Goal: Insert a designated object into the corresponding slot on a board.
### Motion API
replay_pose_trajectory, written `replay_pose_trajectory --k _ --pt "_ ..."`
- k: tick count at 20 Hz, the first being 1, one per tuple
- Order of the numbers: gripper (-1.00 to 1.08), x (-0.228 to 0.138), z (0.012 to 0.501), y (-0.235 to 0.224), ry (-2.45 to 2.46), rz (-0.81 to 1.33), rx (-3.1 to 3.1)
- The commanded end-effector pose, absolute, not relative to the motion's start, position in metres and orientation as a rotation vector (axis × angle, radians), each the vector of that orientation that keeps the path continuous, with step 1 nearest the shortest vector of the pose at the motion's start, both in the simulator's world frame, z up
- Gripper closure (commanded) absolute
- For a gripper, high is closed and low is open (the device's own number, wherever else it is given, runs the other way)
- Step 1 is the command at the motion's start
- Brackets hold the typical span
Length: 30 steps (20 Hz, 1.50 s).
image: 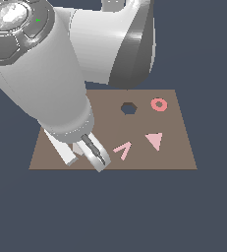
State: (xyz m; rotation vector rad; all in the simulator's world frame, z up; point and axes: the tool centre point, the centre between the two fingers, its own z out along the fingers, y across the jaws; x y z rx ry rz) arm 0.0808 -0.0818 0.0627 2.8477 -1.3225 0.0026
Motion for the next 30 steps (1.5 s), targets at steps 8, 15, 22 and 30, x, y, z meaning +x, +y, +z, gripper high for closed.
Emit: replay_pose_trajectory --k 8,15,22,30 --pt "-0.92 0.084 0.050 -0.094 -1.460 0.000 2.782" --pt "-0.92 0.083 0.046 -0.094 -1.456 0.000 2.783" --pt "-0.92 0.083 0.030 -0.094 -1.456 0.000 2.784" --pt "1.08 0.083 0.030 -0.094 -1.456 0.000 2.784"
